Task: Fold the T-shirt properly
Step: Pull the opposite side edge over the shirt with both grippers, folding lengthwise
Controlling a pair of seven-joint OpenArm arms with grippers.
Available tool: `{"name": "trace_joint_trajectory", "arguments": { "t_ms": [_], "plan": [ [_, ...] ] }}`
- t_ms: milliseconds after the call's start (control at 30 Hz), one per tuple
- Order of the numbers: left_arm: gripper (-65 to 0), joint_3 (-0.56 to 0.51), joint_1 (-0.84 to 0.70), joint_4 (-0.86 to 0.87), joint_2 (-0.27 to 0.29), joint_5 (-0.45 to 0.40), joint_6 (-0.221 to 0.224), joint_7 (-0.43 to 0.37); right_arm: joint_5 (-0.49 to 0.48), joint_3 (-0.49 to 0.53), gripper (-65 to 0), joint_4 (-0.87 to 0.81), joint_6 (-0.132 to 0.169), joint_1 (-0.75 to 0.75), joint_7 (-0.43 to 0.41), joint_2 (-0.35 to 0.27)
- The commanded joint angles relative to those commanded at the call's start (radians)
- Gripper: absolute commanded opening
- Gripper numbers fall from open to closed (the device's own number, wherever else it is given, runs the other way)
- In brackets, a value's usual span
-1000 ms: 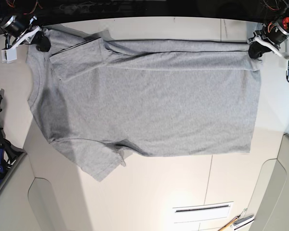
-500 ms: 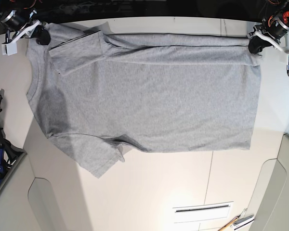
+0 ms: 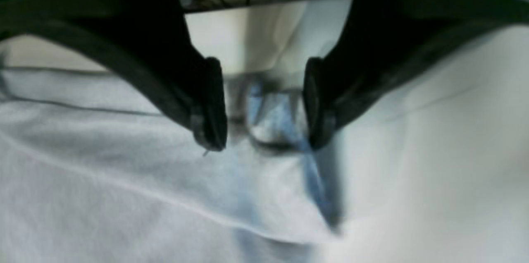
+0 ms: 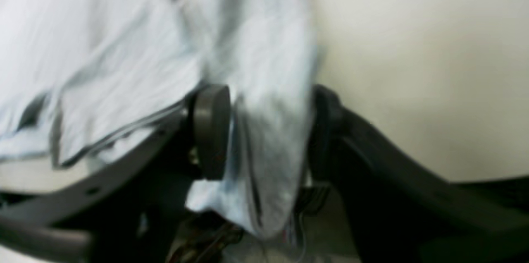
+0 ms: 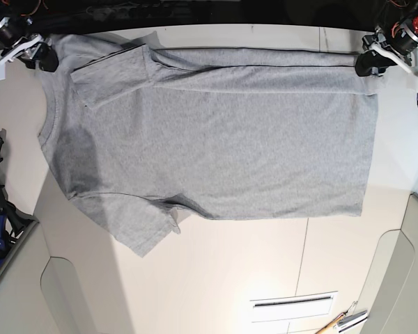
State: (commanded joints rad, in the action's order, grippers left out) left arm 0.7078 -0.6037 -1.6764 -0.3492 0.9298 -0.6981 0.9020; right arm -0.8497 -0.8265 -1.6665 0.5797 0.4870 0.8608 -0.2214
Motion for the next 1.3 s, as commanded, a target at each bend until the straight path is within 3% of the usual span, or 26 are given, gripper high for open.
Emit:
{"name": "trace_joint_trajectory", "arguments": {
  "t_ms": [167,267,367,500,567,767,833,900,1000,1100,1300],
  "plan": [
    [-31.7,0.160,0.003,0.000,0.000,0.093,0.000,0.000,-0.007,-0.057,-35.7,0.000,0.000,-0.066,-0.020,-0.049],
    [-31.7,0.192,0.006,0.000,-0.007,0.151,0.000,0.000,-0.006,-0.057,-35.7,0.000,0.000,-0.136,-0.028,-0.082],
    [-31.6,0.192,0.040,0.000,-0.021,0.148,0.000,0.000,0.008,-0.047,-35.7,0.003,0.000,-0.223,-0.051,-0.101],
    [-23.4,0.191,0.125,0.000,-0.052,0.142,0.000,-0.018,0.072,0.016,-35.7,0.025,0.000,-0.335,-0.101,-0.122],
    [-22.8,0.180,0.167,0.000,-0.072,0.105,0.000,-0.040,0.122,0.061,-35.5,0.052,-0.001,-0.393,-0.129,-0.128],
    [-22.8,0.008,0.310,0.005,-0.149,-0.058,0.000,-0.097,0.279,0.198,-35.4,0.285,-0.019,-0.634,-0.188,-0.128],
    [-22.8,-0.059,0.357,0.023,-0.164,-0.130,0.027,-0.133,0.320,0.237,-35.4,0.408,-0.019,-0.706,-0.227,-0.128],
    [-22.8,-0.114,0.415,0.079,-0.179,-0.176,0.041,-0.161,0.351,0.269,-30.5,0.521,-0.019,-0.772,-0.262,-0.128],
    [-22.8,-0.191,0.531,0.224,-0.198,-0.180,0.040,-0.166,0.393,0.296,-23.9,0.655,-0.019,-0.852,-0.307,-0.128],
    [-22.6,-0.262,0.666,0.400,-0.200,-0.204,0.040,-0.180,0.420,0.299,-23.9,0.737,-0.019,-0.896,-0.339,-0.128],
    [-22.6,-0.382,0.887,0.748,-0.202,-0.301,0.039,-0.288,0.433,0.299,-23.9,0.820,-0.018,-0.910,-0.365,-0.127]
  ]
}}
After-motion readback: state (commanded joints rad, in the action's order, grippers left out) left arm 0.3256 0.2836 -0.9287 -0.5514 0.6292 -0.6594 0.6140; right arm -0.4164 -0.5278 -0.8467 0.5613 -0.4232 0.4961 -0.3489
